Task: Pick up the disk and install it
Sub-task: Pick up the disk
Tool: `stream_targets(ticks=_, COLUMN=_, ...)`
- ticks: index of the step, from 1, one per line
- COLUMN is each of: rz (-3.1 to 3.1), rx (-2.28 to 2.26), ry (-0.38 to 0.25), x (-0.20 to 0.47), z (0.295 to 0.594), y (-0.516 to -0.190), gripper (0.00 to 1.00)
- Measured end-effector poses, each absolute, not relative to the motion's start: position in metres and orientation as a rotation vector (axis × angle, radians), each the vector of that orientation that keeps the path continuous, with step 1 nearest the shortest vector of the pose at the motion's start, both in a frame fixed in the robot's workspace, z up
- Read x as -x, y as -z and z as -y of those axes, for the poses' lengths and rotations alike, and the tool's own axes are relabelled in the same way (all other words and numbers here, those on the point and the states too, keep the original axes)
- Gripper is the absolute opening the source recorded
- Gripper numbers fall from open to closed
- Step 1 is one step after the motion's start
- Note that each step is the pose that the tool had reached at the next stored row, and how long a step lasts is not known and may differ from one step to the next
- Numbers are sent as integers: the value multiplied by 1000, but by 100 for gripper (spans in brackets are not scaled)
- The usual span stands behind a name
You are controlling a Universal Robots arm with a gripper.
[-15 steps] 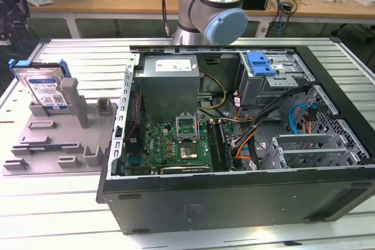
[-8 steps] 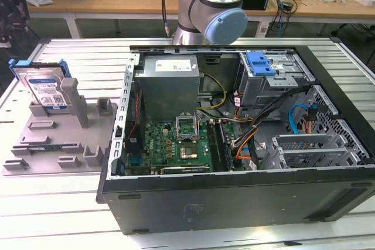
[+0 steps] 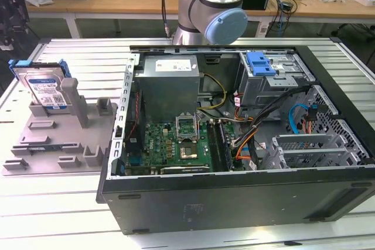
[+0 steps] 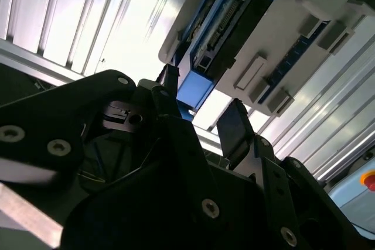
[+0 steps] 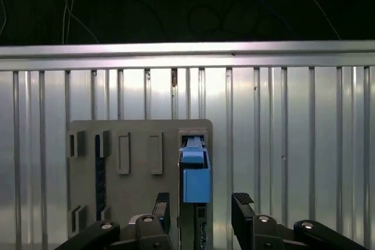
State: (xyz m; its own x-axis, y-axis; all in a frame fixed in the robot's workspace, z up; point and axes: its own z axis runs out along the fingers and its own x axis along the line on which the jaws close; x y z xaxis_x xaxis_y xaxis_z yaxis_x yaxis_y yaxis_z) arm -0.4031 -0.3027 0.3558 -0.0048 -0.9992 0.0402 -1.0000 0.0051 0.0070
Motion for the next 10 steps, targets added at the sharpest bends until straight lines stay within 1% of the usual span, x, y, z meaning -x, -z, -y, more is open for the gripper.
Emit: stream_targets(ticks=10, rz=2189, rx=-2206, ry=-36, x=403, z=305, y=-350, gripper=54)
